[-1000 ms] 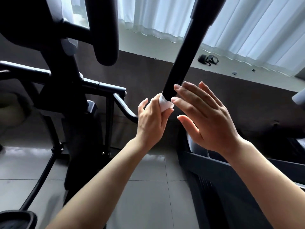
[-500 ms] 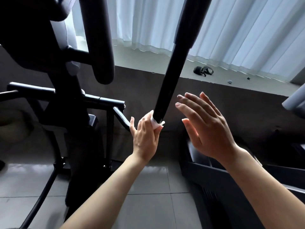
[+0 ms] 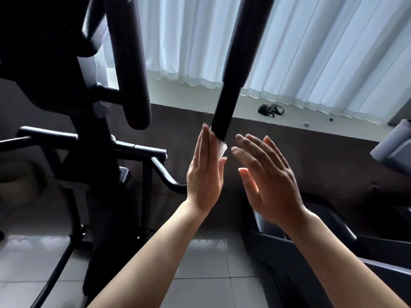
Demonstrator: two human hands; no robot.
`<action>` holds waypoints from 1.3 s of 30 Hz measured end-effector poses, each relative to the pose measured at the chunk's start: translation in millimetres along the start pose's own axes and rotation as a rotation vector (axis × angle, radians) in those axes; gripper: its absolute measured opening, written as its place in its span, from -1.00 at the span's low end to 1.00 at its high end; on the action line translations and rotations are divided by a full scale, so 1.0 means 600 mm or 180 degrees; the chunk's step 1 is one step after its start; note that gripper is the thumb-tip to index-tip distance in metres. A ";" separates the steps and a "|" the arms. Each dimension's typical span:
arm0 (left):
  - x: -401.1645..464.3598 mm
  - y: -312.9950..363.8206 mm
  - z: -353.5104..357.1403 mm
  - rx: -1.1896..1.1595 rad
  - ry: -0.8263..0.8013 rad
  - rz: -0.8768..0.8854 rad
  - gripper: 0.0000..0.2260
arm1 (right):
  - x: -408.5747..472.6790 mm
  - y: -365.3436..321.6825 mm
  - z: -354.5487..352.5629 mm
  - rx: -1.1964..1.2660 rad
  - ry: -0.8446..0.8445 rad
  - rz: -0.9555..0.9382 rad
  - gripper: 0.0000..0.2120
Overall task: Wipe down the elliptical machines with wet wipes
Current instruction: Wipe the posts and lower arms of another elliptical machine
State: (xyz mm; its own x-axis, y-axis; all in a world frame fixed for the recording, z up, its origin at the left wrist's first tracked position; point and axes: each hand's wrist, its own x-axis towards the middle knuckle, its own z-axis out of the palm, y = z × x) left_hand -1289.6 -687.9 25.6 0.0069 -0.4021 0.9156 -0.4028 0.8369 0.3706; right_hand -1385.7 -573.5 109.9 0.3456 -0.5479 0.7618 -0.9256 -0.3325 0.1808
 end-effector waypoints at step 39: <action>0.238 0.121 -0.047 -0.1241 0.1189 0.0044 -0.61 | 0.203 0.015 -0.159 0.0238 0.0375 0.0409 -0.72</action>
State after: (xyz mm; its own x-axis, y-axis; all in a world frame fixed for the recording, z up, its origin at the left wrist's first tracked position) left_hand -1292.0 -674.4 187.6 0.3576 -0.2902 0.8877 -0.0361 0.9455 0.3236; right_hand -1366.6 -570.0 263.9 0.2006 -0.4972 0.8441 -0.9454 -0.3241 0.0338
